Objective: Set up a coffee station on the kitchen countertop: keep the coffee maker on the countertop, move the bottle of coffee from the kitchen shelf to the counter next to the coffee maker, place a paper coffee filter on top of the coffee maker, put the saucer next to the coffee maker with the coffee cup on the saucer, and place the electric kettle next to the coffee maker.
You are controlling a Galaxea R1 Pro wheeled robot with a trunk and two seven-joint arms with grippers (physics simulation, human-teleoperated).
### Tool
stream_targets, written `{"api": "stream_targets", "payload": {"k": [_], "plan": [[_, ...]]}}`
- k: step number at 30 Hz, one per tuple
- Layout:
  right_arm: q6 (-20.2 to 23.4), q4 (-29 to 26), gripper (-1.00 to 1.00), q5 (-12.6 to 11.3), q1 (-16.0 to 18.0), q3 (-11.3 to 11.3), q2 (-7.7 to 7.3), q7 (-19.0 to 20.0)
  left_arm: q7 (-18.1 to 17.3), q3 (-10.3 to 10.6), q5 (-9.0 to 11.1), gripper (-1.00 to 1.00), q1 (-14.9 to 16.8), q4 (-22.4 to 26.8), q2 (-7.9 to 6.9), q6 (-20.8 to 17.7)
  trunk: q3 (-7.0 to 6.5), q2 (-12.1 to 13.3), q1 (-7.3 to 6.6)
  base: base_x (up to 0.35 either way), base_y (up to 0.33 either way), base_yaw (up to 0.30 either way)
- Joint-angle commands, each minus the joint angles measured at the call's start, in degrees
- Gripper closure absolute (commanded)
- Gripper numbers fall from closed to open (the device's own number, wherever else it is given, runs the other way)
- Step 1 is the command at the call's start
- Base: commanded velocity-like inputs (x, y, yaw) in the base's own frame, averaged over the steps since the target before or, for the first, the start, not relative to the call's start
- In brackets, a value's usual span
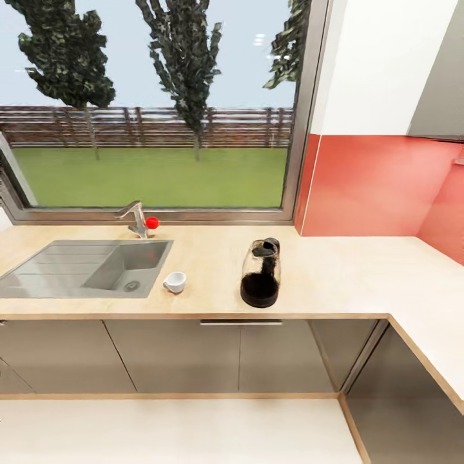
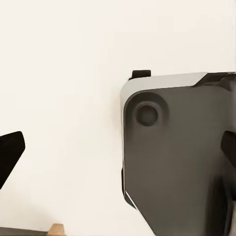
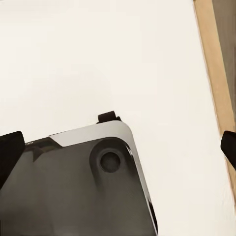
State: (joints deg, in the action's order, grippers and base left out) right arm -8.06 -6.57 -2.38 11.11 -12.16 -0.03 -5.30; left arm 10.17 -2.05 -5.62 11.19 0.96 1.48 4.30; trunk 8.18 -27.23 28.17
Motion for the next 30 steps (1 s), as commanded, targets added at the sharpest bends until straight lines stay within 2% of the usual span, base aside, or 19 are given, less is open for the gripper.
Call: {"api": "stream_targets", "payload": {"k": [1, 12, 27, 30], "plan": [[-0.3, 0.1, -1.0, -0.3, 0.0, -0.1, 0.01, 0.0, 0.3, -0.2, -0.6, -1.0, 0.1, -0.1, 0.02, 0.2, 0.1, -0.1, 0.02, 0.0, -0.273, 0.191], [-0.3, 0.1, -1.0, -0.3, 0.0, -0.1, 0.0, 0.0, 0.3, -0.2, -0.6, -1.0, 0.1, -0.1, 0.02, 0.2, 0.1, -0.1, 0.02, 0.0, -0.273, 0.247], [-0.2, 0.1, -1.0, -0.2, 0.1, -0.1, -0.06, 0.1, 0.4, -0.2, -0.5, -1.0, 0.1, -0.1, -0.15, 0.2, 0.1, -0.1, 0.02, 0.036, -0.271, 0.015], [-0.2, 0.1, -1.0, -0.2, 0.0, -0.1, 0.0, 0.1, 0.4, -0.2, -0.4, -1.0, 0.1, -0.4, -0.16, 0.2, 0.13, -0.1, 0.02, 0.066, -0.079, 0.098]]}}
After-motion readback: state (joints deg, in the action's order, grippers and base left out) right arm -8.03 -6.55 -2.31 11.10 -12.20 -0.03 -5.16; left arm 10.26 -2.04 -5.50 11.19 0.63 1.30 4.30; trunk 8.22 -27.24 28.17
